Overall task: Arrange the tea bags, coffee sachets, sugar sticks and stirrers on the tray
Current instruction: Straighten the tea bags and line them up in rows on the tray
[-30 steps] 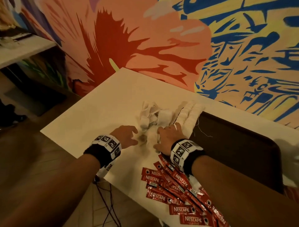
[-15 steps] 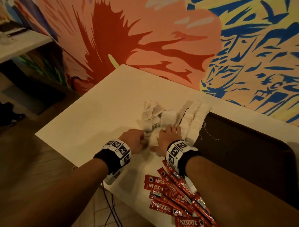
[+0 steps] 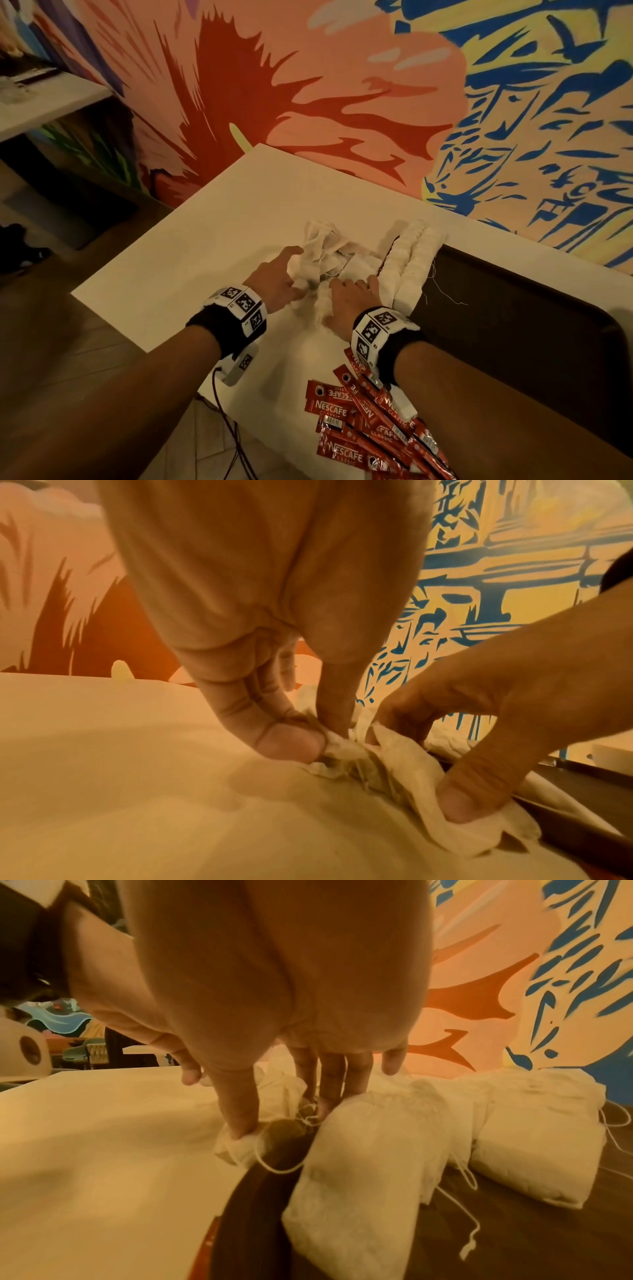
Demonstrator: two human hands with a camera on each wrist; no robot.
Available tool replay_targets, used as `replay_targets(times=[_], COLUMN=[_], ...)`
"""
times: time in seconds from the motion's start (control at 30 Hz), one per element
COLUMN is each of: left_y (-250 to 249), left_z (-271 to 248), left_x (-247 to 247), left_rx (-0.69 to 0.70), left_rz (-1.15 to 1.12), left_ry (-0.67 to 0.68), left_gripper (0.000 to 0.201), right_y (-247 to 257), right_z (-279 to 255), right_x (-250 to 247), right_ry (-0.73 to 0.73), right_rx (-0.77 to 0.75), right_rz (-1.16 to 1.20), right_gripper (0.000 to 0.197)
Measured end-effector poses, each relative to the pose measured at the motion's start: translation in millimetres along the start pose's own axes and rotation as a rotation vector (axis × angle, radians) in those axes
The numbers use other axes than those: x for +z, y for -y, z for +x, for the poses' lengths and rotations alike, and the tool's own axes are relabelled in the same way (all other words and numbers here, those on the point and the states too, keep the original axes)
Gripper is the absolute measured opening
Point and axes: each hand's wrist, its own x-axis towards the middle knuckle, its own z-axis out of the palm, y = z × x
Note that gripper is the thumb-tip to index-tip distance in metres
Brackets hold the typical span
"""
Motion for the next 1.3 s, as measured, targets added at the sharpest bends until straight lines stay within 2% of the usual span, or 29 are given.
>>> replay_targets(times=[0.07, 0.13, 0.23, 0.43, 0.6, 0.73, 0.8, 0.87, 0.97, 1.0, 1.1, 1.23, 1.3], left_y=[-7, -14, -20, -18, -17, -20, -27, -33, -41, -45, -54, -59, -62], left_z=[6, 11, 15, 10, -7, -28, -44, -58, -67, -69, -70, -71, -73], left_x=[-1, -2, -4, -21, -48, -66, -71, -74, -73, -71, -67, -67, -67], left_rx=[0.031, 0.044, 0.009, -0.034, -0.011, 0.033, 0.078, 0.105, 0.136, 0.141, 0.147, 0.155, 0.158], left_rz=[0.020, 0.072, 0.098, 0.084, -0.025, -0.381, -0.557, -0.649, -0.676, -0.669, -0.662, -0.668, -0.670], left_ry=[0.012, 0.001, -0.031, -0.069, -0.114, -0.129, -0.092, 0.005, 0.202, 0.236, 0.301, 0.403, 0.469], left_gripper=[0.061, 0.042, 0.024, 0.016, 0.014, 0.018, 0.018, 0.024, 0.032, 0.031, 0.033, 0.046, 0.035], right_y=[1, 1, 2, -3, -11, -19, -22, -21, -17, -14, -13, -16, -15], right_z=[-1, -4, -8, -10, -17, -27, -31, -34, -36, -38, -42, -50, -53], right_x=[0, -2, -6, -19, -29, -40, -45, -51, -54, -56, -57, -57, -58], right_ry=[-0.025, -0.045, -0.063, -0.075, -0.072, -0.182, -0.209, -0.224, -0.153, -0.107, 0.017, 0.115, 0.144], right_rx=[-0.015, -0.036, -0.059, -0.014, 0.024, -0.003, -0.022, -0.023, 0.026, 0.046, 0.120, 0.183, 0.207], right_rz=[0.028, 0.050, 0.119, 0.335, 0.596, 0.865, 0.980, 1.104, 1.296, 1.367, 1.598, 1.776, 1.762], right_gripper=[0.053, 0.046, 0.034, 0.019, 0.020, 0.022, 0.020, 0.023, 0.051, 0.051, 0.035, 0.034, 0.033])
